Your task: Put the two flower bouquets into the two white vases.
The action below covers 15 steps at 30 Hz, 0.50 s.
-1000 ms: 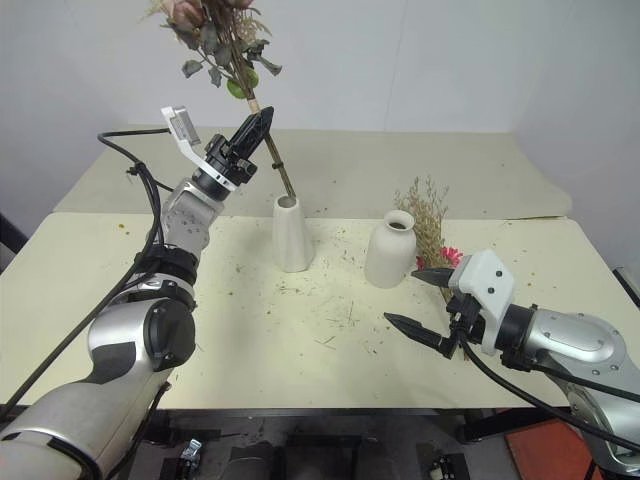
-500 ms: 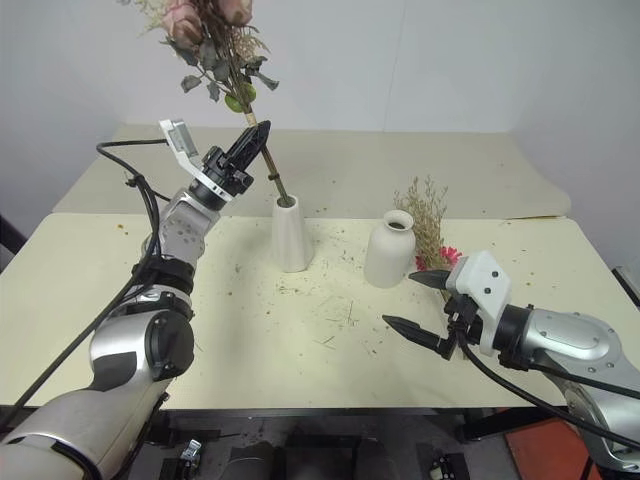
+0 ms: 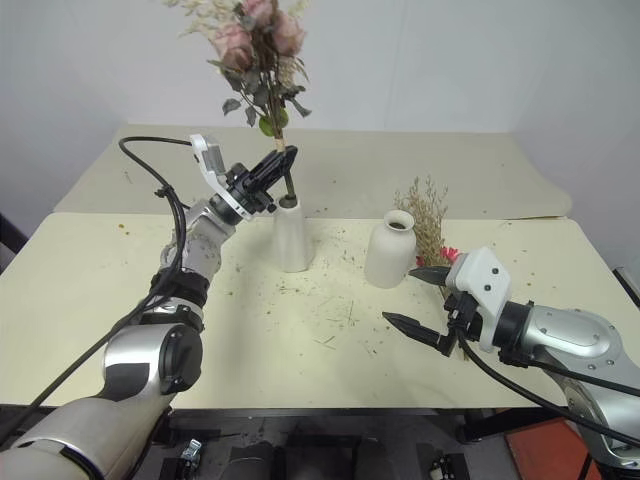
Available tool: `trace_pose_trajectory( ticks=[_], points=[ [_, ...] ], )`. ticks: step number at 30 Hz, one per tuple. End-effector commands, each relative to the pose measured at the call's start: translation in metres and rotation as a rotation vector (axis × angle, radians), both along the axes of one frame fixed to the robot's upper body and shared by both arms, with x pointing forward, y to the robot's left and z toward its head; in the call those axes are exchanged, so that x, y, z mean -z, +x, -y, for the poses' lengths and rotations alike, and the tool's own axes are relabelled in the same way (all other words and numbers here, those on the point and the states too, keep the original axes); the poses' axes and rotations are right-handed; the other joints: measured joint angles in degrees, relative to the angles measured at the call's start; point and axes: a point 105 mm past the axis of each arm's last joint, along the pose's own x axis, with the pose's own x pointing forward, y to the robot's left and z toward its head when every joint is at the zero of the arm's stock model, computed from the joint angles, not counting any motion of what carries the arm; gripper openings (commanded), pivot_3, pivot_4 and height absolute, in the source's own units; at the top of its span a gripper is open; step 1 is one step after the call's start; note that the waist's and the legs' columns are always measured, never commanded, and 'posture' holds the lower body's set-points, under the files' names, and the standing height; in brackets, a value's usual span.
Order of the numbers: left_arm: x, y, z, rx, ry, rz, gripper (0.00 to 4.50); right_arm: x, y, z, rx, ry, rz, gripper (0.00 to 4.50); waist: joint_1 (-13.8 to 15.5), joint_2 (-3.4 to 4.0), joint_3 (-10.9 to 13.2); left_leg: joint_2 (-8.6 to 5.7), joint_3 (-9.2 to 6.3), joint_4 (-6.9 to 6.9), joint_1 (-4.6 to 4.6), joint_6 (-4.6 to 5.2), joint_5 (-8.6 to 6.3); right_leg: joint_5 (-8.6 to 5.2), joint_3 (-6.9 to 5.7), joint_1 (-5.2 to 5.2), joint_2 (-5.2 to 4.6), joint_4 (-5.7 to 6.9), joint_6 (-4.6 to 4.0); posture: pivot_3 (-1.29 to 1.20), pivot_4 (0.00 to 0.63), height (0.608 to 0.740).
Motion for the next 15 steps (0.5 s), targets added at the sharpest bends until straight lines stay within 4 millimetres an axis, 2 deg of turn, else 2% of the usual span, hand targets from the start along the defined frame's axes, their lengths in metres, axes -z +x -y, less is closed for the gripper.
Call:
trace_pose_trajectory(
  ticks=[1, 15],
  points=[
    [-0.0173, -0.0075, 0.0039, 0.003, 0.033, 0.107, 0.09, -0.0096, -0.0022, -0.0004, -0.003, -0.005, 0.051, 4.5, -0.01, 0.0, 0.0, 0.0, 0.0, 0.0, 0.0, 0.0, 0.0, 0.0, 0.0, 0.0, 0.0, 0.0, 0.0, 0.0, 0.15, 0.74],
    [-0.0104, -0.012, -0.0049, -0.059, 0.11, 0.163, 0.09, -0.0079, -0.0004, -0.0014, -0.007, -0.008, 0.054, 4.5, 0.01, 0.0, 0.0, 0.0, -0.01, 0.0, 0.0, 0.0, 0.0, 0.0, 0.0, 0.01, 0.0, 0.0, 0.0, 0.0, 0.15, 0.74]
  ],
)
